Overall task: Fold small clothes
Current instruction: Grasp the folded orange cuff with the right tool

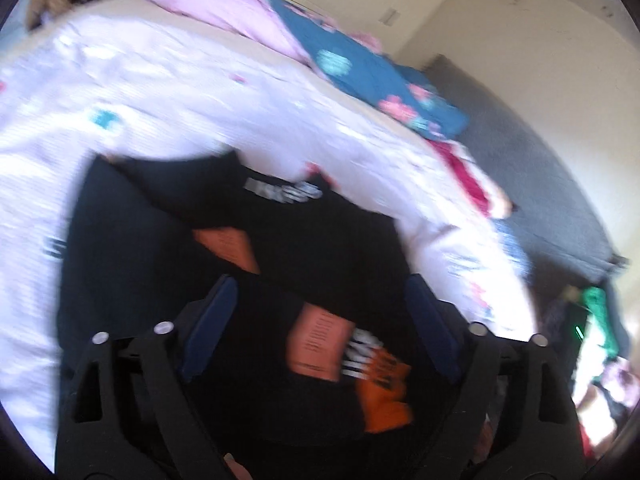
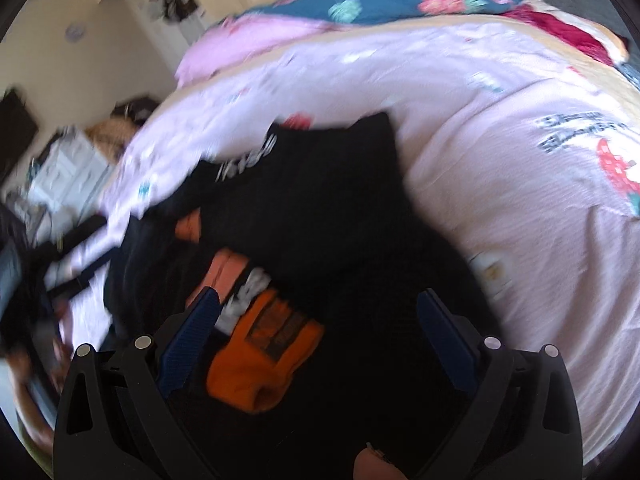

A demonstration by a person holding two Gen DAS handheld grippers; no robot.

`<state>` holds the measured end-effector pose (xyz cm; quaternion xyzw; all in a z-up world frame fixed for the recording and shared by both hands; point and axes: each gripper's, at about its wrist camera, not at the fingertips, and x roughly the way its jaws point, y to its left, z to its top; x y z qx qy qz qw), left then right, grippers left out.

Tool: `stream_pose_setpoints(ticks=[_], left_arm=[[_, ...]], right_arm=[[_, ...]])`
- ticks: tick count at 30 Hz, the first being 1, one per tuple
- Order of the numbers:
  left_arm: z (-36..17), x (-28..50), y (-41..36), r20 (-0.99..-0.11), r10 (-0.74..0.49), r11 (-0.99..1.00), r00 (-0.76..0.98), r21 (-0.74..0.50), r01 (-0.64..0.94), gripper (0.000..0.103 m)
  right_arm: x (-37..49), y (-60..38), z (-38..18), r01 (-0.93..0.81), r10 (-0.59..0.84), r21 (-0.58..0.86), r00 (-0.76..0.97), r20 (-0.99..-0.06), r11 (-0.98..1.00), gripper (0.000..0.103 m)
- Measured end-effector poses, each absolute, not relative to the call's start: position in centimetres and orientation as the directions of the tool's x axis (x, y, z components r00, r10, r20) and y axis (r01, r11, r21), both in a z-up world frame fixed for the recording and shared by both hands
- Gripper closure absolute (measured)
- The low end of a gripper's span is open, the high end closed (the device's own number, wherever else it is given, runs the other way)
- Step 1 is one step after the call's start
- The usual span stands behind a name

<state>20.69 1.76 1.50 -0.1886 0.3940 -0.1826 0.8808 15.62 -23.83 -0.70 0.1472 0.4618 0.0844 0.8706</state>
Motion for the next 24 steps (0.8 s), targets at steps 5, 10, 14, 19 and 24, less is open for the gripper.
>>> stream_pose_setpoints(ticks=[5, 10, 14, 19, 24], left_arm=[[2.1, 20.9, 5.4, -0.640, -0.328, 0.908, 0.695, -0.417, 0.044, 0.017], [2.5, 20.5, 10.2, -0.609, -0.275, 0.881, 0.743, -0.470, -0.059, 0.017], [2.5, 20.3, 12.6, -0.600, -0.262, 0.850, 0.756, -0.514, -0.113, 0.017], [2.5, 20.0, 14.6, -0.588, -0.239, 0.821, 0.773, -0.547, -0.162, 0.017], [2.2, 19.8, 15.8, -0.587, -0.224, 0.806, 0.778, -0.561, -0.191, 0.017]], right_arm=[[15.6, -20.8, -3.0, -0.042, 0.317, 0.344, 0.505, -0.803, 0.938, 0.031], [15.8, -20.5, -3.8, -0.049, 0.335, 0.363, 0.517, -0.788, 0.930, 0.055], [15.9, -20.6, -3.3, -0.101, 0.379, 0.389, 0.539, -0.752, 0.916, 0.089], [16.1, -19.1, -0.2, -0.214, 0.384, 0.323, 0.604, -0.698, 0.922, 0.091], [17.1, -16.8, 5.1, -0.342, 0.407, 0.228, 0.676, -0.614, 0.912, 0.091]])
